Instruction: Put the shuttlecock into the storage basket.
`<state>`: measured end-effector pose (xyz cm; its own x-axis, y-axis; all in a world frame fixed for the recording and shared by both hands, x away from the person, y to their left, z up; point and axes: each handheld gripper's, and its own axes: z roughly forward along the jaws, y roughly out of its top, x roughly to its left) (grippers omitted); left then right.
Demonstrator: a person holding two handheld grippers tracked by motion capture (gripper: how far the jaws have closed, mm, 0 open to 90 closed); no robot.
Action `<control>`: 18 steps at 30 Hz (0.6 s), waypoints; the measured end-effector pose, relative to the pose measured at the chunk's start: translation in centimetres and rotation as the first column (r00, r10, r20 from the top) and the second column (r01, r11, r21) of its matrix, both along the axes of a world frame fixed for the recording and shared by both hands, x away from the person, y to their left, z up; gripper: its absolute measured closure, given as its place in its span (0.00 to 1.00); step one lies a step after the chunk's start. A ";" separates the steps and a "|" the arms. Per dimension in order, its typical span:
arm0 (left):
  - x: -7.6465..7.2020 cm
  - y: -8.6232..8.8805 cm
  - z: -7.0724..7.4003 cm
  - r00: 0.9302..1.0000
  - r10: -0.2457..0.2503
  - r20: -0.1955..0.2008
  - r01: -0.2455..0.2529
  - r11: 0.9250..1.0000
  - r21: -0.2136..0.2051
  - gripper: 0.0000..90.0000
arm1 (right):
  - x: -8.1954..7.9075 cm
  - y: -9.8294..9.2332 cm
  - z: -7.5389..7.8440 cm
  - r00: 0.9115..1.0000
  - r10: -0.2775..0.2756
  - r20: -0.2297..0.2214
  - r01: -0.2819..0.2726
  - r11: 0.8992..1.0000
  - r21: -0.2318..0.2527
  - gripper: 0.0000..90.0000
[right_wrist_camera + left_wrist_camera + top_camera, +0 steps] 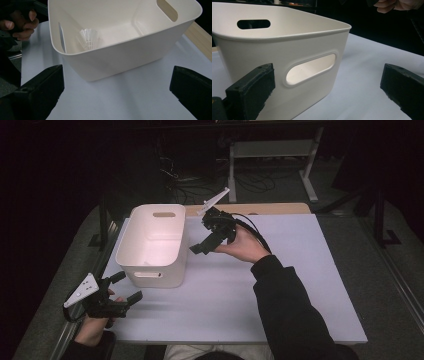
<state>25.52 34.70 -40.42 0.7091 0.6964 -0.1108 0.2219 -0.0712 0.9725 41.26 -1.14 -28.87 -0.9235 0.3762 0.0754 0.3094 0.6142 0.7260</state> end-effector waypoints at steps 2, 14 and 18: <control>0.0 0.0 0.0 1.000 0.001 0.000 -0.001 1.000 0.000 0.00 | -0.1 -0.4 -0.1 1.000 -0.007 -0.003 0.007 1.000 0.007 0.00; 0.0 0.0 0.0 1.000 0.003 0.000 -0.003 1.000 0.004 0.00 | -0.4 -3.3 -0.8 0.999 -0.044 0.006 0.044 0.999 0.029 0.00; 0.0 0.0 0.0 1.000 0.004 0.001 -0.004 1.000 0.003 0.00 | -0.5 -4.2 -1.0 0.998 -0.062 0.004 0.062 0.997 0.037 0.00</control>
